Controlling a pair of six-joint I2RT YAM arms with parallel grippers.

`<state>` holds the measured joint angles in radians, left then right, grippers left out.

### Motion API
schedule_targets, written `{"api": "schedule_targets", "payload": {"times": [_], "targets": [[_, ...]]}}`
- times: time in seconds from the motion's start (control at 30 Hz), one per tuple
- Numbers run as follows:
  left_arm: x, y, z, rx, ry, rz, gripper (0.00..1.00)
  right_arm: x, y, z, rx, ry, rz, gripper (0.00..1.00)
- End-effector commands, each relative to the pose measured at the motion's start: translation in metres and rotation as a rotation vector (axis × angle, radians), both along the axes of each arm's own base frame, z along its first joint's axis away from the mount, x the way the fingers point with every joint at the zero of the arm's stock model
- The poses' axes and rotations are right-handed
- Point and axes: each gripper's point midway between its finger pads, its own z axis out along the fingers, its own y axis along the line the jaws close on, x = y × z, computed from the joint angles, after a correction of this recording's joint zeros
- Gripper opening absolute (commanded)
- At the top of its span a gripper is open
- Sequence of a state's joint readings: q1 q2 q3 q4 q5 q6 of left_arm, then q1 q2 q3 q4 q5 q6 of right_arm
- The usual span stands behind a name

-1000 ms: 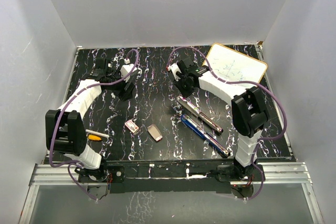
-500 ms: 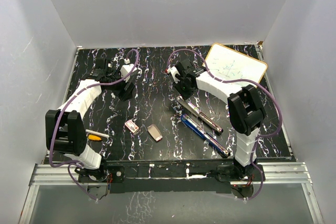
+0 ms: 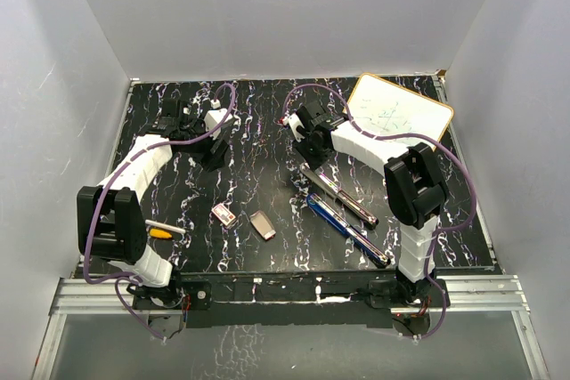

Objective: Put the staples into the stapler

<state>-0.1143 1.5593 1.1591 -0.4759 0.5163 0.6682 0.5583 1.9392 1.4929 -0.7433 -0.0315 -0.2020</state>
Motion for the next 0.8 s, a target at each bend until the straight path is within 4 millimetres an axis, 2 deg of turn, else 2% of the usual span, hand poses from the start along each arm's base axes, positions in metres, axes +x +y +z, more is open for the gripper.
{"api": "schedule_targets", "payload": {"times": [0.0, 0.47, 0.6, 0.77], "targets": [[0.002, -0.001, 0.02, -0.019, -0.038, 0.0, 0.73, 0.015, 0.009, 0.009, 0.014, -0.042, -0.016, 0.21], [0.0, 0.0, 0.021, -0.01, -0.038, -0.005, 0.73, 0.024, 0.012, 0.007, 0.008, -0.05, -0.023, 0.36], [0.001, -0.001, 0.02, -0.017, -0.037, -0.008, 0.73, 0.027, 0.013, 0.018, 0.024, -0.078, -0.022, 0.46], [0.001, -0.004, 0.022, -0.032, -0.043, -0.019, 0.74, 0.027, 0.012, 0.042, 0.084, -0.126, -0.009, 0.61]]}}
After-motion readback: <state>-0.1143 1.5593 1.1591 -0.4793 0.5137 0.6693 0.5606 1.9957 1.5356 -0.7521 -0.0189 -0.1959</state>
